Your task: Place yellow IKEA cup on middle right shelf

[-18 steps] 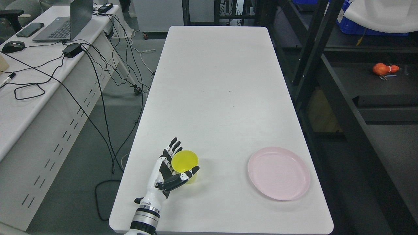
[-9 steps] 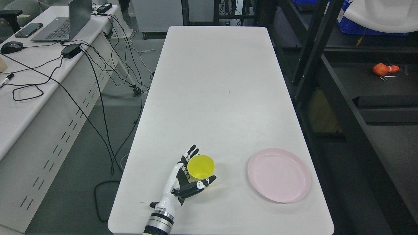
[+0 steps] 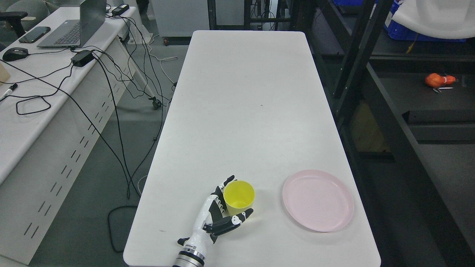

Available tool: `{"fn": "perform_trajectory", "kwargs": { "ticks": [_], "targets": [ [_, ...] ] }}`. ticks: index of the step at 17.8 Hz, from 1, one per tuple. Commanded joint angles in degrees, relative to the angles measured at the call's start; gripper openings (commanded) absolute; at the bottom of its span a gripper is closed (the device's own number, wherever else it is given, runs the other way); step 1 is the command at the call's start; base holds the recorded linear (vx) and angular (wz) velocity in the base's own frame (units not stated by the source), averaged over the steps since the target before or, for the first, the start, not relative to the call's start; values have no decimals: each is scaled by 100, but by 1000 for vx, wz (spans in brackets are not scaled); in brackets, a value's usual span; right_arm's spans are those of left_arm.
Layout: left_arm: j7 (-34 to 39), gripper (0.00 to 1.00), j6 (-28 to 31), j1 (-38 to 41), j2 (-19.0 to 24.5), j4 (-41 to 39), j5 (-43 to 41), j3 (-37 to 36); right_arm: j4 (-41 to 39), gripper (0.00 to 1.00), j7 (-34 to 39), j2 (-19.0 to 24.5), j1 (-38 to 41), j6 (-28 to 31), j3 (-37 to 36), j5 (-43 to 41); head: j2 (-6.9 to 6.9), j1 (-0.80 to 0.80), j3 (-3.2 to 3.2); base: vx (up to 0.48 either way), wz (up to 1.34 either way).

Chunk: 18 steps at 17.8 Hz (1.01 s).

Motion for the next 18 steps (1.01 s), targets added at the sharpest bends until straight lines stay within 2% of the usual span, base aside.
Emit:
{"fn": "perform_trajectory", "kwargs": {
  "ticks": [1, 3, 5, 7, 10, 18],
  "targets": [
    [13, 61, -131, -113, 100, 44, 119, -112, -1, 99, -1230, -100, 61, -19, 97, -141, 0, 0, 0, 0, 0],
    [13, 37, -446, -113, 100, 35, 453, -60, -1, 99, -1230, -100, 61, -19, 97, -141, 0, 0, 0, 0, 0],
    [21, 23, -693, -104, 100, 27, 542, -42, -1, 100, -1230, -100, 61, -19, 97, -141, 0, 0, 0, 0, 0],
    [48, 2, -1079, -26, 100, 0, 577, -16, -1, 100, -1230, -100, 61, -19, 97, -141, 0, 0, 0, 0, 0],
    [39, 0, -1301, 89, 100, -131, 630, -24, -1, 99, -1230, -100, 61, -19, 97, -141, 0, 0, 0, 0, 0],
    [30, 0, -1327, 467, 100, -1054, 639, -51, -1, 99, -1230, -100, 61, -19, 97, -141, 0, 0, 0, 0, 0]
  ]
}}
